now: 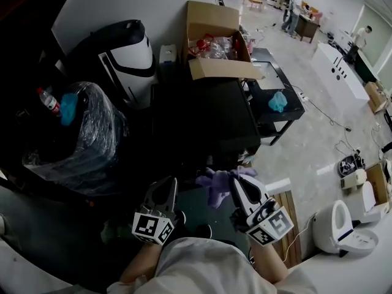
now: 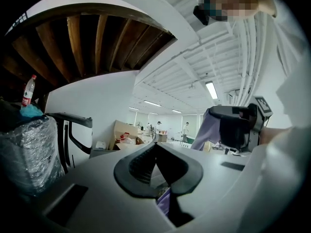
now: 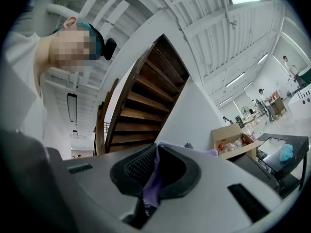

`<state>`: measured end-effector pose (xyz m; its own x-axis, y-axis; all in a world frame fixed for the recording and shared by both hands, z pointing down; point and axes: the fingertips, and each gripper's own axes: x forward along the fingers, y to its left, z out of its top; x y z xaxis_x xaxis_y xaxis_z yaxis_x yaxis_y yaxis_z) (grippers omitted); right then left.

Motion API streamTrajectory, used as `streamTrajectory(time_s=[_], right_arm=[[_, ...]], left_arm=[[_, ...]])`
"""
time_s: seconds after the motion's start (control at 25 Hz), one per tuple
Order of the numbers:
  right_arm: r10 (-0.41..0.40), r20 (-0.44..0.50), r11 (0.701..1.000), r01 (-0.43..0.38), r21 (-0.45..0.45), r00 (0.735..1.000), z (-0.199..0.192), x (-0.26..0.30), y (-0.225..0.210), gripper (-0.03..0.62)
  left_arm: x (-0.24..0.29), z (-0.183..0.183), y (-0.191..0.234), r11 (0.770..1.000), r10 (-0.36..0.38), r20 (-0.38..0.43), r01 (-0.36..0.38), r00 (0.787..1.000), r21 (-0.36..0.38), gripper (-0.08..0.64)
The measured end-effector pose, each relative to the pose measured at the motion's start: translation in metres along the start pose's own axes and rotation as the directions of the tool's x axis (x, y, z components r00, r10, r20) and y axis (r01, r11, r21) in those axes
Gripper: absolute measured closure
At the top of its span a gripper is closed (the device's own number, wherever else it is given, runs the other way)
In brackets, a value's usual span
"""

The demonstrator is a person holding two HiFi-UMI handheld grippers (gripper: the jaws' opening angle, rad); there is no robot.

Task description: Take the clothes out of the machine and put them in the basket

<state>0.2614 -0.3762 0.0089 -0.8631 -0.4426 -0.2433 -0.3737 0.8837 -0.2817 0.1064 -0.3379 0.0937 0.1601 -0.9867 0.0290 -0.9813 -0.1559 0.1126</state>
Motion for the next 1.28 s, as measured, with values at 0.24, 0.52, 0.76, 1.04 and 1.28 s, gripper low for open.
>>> streamTrajectory(time_s=[0.24, 0.52, 0.76, 1.04, 1.28], right_arm=[[0.084, 0.007, 0.996, -0.084, 0.005, 0.996, 0.002, -0.004, 0.02, 0.575], [0.193, 0.002, 0.981, -0.193, 0.026, 0.981, -0.009, 0.012, 0.054, 0.575], [0.273, -0.014, 0.961, -0.272, 0.057, 0.962, -0.025, 0.034, 0.101, 0.575], [0.356, -0.021, 0.931, -0.353, 0.093, 0.934, -0.048, 0.061, 0.18, 0.575], [0.427, -0.003, 0.9, -0.424, 0.102, 0.904, -0.061, 0.083, 0.257, 0.575]], left_arm=[[-0.026, 0.009, -0.003, 0.998, 0.055, 0.017, -0.056, 0.998, 0.031, 0.543], [-0.064, 0.014, 0.016, 0.991, 0.129, 0.039, -0.13, 0.991, 0.036, 0.543], [-0.114, 0.017, 0.048, 0.978, 0.207, 0.057, -0.209, 0.977, 0.017, 0.543], [-0.198, 0.019, 0.084, 0.958, 0.285, 0.069, -0.286, 0.956, 0.003, 0.543], [-0.282, 0.022, 0.12, 0.929, 0.369, 0.075, -0.37, 0.926, -0.001, 0.543]])
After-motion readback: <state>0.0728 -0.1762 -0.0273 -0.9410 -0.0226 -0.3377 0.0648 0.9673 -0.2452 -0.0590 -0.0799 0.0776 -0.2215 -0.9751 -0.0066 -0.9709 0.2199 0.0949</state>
